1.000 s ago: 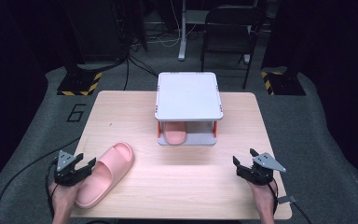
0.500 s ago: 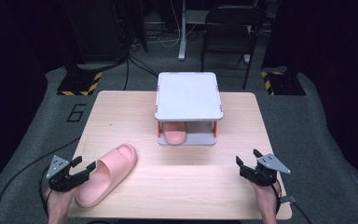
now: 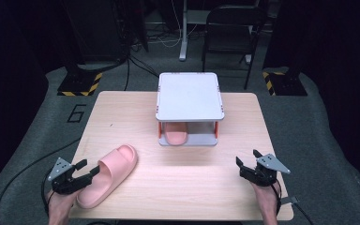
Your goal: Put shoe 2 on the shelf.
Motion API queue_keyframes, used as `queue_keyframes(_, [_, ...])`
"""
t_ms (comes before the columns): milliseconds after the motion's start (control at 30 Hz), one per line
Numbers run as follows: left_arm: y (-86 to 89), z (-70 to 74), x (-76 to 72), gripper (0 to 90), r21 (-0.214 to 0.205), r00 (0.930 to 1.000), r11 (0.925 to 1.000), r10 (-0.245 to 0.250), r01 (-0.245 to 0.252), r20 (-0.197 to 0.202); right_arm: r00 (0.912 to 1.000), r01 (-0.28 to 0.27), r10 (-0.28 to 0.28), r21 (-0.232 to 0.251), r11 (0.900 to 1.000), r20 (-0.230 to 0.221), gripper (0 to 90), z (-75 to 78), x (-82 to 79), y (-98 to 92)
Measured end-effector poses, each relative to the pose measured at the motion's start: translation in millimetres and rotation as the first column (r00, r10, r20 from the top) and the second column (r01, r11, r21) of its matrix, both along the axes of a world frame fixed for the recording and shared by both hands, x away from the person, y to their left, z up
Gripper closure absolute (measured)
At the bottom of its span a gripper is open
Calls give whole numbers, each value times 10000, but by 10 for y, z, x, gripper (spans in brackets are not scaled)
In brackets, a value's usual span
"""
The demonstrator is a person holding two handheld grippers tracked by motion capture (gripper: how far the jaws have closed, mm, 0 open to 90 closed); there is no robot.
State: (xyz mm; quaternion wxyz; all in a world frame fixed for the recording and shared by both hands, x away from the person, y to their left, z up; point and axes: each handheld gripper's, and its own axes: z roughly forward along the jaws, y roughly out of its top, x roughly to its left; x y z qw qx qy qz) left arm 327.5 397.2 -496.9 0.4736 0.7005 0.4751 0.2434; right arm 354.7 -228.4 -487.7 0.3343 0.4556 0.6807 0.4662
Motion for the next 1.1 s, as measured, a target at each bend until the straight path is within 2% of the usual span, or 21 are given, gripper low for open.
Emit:
queue_keyframes(167, [-45, -39, 61, 422, 115, 9983, 9986, -515, 518, -289, 9999, -13, 12, -21, 10000, -118, 232, -4, -1, 6])
queue_keyframes(200, [-64, -54, 74, 448, 63, 9985, 9986, -524, 525, -167, 9999, 7, -8, -44, 10000, -124, 232, -4, 0, 6])
queue_keyframes(233, [-69, -49, 85, 463, 157, 9969, 9973, -707, 712, -334, 9999, -5, 5, -42, 10000, -120, 232, -3, 0, 8])
queue_keyframes(367, [-109, -71, 130, 546, 276, 9953, 9962, -812, 827, -522, 10000, -56, 56, -63, 10000, -27, 232, -5, 0, 13])
queue_keyframes(400, [-103, -74, 144, 566, 358, 9939, 9952, -884, 908, -660, 9998, -95, 94, -71, 9999, -147, 232, -2, -7, 13])
queue_keyframes(467, [-92, -79, 154, 601, 345, 9937, 9951, -905, 930, -664, 10000, -91, 91, -43, 9999, -8, 232, -14, -6, 18])
queue_keyframes(533, [-78, -85, 160, 650, 260, 9934, 9951, -936, 955, -666, 9998, -142, 140, -143, 9998, -166, 232, -9, -14, 15])
queue_keyframes(633, [-59, -94, 166, 713, 261, 9938, 9954, -908, 927, -646, 9998, -142, 140, -131, 9998, -147, 232, -8, -11, 18])
queue_keyframes(700, [-43, -105, 174, 752, 186, 9939, 9957, -899, 913, -634, 9999, -144, 144, -68, 9999, 21, 232, -11, -5, 24])
queue_keyframes(733, [-36, -108, 177, 770, 199, 9941, 9957, -892, 906, -616, 9998, -160, 157, -158, 9997, -136, 232, 0, -13, 22])
queue_keyframes(833, [-26, -109, 182, 814, 217, 9941, 9959, -866, 882, -648, 9999, -147, 147, -96, 9998, 22, 232, -1, -13, 31])
queue_keyframes(867, [-24, -109, 185, 828, 229, 9942, 9959, -858, 875, -644, 9999, -149, 148, -143, 9998, -51, 232, 3, -17, 31])
queue_keyframes(1100, [-29, -106, 197, 814, 552, 9936, 9933, -981, 1012, -551, 9999, -145, 143, -253, 9996, -74, 233, 8, -16, 25])
